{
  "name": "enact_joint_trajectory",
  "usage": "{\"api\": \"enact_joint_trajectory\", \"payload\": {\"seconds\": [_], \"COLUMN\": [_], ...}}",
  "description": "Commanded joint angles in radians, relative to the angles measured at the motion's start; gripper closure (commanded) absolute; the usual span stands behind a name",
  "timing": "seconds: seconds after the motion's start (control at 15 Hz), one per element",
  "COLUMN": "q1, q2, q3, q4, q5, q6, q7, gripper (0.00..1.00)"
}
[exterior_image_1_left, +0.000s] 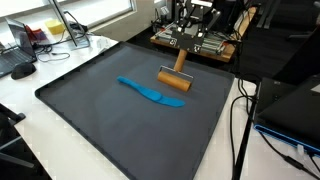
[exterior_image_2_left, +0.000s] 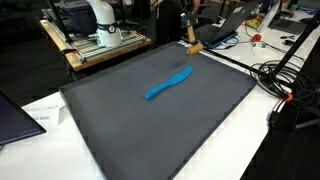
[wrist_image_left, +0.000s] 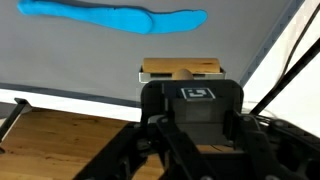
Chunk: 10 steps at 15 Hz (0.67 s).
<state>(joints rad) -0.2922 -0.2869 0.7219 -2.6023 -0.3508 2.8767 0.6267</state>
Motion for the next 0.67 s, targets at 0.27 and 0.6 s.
{"api": "enact_joint_trajectory", "payload": {"seconds": [0.27, 0.6], "q1": [0.181, 0.456], "q2": [-0.014, -0.047], "q3": [-0.164, -0.464], "q4": [0.089, 0.157], "q5": [0.075, 0.236], "q6": [-0.153, -0.344], "q7": [-0.252, -0.627], "gripper": [0.78, 0.78]}}
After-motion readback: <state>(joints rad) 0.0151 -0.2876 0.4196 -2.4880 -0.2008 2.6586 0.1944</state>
